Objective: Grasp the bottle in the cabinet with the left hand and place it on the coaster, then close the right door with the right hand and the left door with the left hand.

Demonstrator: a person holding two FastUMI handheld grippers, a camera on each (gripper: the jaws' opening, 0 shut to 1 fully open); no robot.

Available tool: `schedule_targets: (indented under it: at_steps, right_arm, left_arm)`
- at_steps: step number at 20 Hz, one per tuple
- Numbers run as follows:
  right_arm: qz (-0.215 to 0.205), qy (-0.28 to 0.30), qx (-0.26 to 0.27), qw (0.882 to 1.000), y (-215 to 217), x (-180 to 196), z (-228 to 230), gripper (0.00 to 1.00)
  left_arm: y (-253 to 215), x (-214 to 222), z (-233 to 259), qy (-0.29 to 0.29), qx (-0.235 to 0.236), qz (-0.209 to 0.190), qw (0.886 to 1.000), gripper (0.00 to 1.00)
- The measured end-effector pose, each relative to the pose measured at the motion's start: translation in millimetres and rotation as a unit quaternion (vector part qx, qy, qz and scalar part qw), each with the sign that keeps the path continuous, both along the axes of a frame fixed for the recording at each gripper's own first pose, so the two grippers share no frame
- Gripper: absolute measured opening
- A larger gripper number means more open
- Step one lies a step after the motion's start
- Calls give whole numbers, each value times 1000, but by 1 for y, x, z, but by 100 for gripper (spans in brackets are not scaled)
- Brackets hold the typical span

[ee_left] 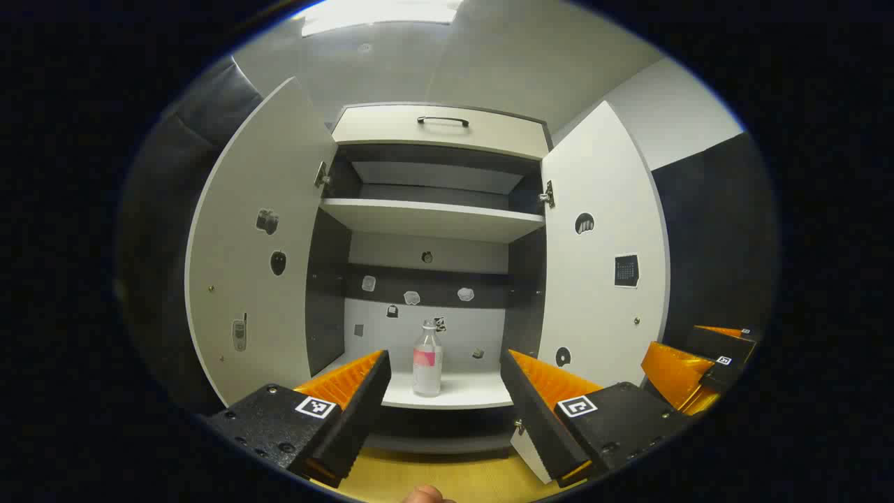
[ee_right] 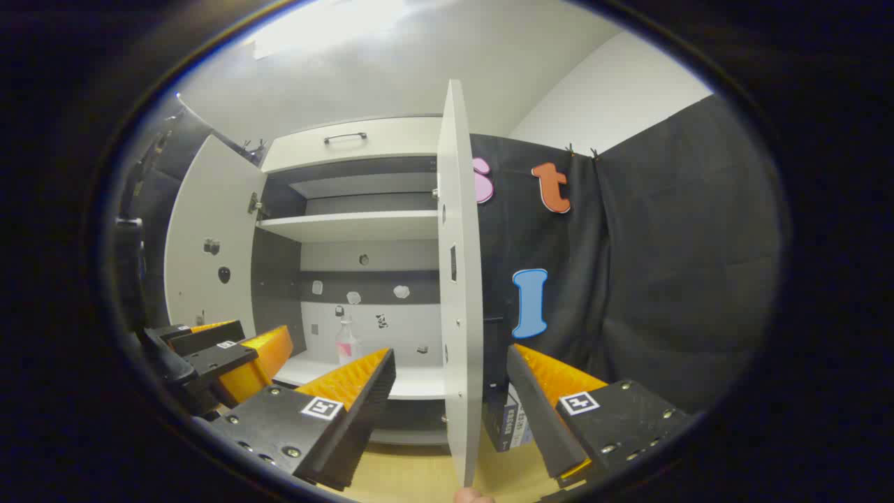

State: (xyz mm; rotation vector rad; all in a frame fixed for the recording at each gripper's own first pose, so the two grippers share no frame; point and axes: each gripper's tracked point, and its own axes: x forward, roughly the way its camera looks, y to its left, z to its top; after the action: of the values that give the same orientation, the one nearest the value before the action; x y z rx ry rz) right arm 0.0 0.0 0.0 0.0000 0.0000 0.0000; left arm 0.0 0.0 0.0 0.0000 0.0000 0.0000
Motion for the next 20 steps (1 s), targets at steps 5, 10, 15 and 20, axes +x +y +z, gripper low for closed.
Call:
schedule_targets:
  at_steps: [5, 10, 15, 20]
  right_arm:
    - [0, 1, -2, 1000, 0, 0, 0, 94]
    - [0, 0, -3, 1000, 1, 0, 0, 97]
    - [-3, -5, 0, 1000, -2, -1, 2, 97]
    - [-21, -6, -7, 1000, -16, 4, 3, 93]
  left_arm:
    - [3, 1, -2, 6, -2, 6, 1000, 99]
    - [3, 3, -9, 17, 0, 5, 1000, 99]
    - [2, 14, -15, 27, 0, -1, 1000, 99]
    - [14, 60, -31, 50, 5, 9, 999, 99]
